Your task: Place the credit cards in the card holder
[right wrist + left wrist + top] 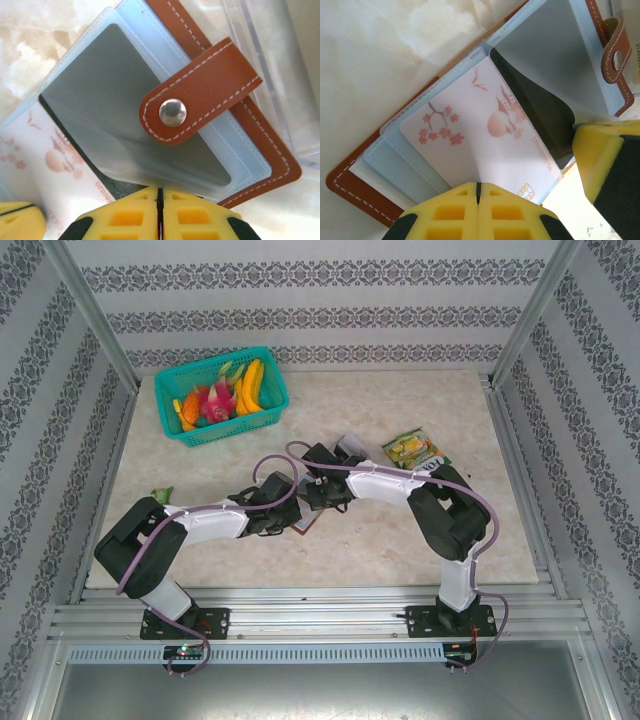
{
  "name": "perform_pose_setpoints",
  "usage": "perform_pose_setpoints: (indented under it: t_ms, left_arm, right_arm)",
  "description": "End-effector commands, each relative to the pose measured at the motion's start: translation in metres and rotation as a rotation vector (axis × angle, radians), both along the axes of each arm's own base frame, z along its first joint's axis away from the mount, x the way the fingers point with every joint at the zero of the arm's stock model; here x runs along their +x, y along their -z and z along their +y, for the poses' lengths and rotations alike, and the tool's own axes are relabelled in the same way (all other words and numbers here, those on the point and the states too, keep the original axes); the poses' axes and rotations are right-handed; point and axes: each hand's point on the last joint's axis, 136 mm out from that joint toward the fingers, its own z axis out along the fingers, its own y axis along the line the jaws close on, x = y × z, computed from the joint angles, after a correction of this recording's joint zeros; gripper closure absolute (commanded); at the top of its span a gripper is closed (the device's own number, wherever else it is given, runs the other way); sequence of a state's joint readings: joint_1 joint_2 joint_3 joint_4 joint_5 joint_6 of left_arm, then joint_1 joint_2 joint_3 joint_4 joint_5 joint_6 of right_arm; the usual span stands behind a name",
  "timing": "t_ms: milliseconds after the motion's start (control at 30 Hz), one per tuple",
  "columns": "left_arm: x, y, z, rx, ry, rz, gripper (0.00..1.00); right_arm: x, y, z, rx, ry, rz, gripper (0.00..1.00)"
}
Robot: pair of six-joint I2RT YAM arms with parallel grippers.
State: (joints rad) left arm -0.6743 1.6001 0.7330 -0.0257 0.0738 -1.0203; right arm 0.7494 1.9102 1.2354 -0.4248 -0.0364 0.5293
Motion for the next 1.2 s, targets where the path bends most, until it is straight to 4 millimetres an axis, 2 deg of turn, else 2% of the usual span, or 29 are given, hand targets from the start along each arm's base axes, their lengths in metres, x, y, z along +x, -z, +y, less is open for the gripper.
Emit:
perform_pose_setpoints:
  t_ms: [0, 133, 267, 433, 600, 800, 1000, 1100, 1167]
  left_arm:
    - [-0.032, 0.041, 0.033, 0.155, 0.005, 0.141, 0.99]
    - [-0.031, 0.041, 0.032, 0.149, 0.006, 0.138, 0.99]
    - [-0.031, 0.039, 0.032, 0.15, 0.006, 0.136, 0.99]
    - [-0.032, 0.038, 0.033, 0.153, 0.006, 0.133, 0.99]
    - [-0.034, 0.04, 0.035, 0.154, 0.003, 0.137, 0.99]
    - [-0.038, 0.044, 0.037, 0.157, 0.001, 0.151, 1.0]
    - [-0.04, 0.046, 0.038, 0.16, 0.002, 0.155, 1.0]
    - [-0.04, 0.045, 0.039, 0.159, 0.0, 0.153, 1.0]
    - [-0.041, 0.044, 0.04, 0.162, -0.001, 0.154, 1.0]
  right_arm:
    - [-0.014, -0.02, 0.013, 0.128, -0.015, 0.024, 0.89]
    - [-0.023, -0.023, 0.022, 0.185, -0.039, 0.047, 0.88]
    - [-0.022, -0.013, 0.027, 0.157, -0.045, 0.062, 0.87]
    - [-0.012, 0.006, 0.019, 0.056, -0.014, 0.063, 0.9]
    - [0.006, 0.014, 0.0, -0.065, 0.042, 0.016, 0.91]
    - [0.025, 0.019, -0.009, -0.121, 0.092, -0.027, 0.91]
    - [0.03, 0.033, -0.01, -0.142, 0.103, -0.013, 0.92]
    - [0.029, 0.029, -0.006, -0.108, 0.107, -0.004, 0.92]
    - [0.026, 0.016, 0.005, -0.02, 0.1, 0.02, 0.9]
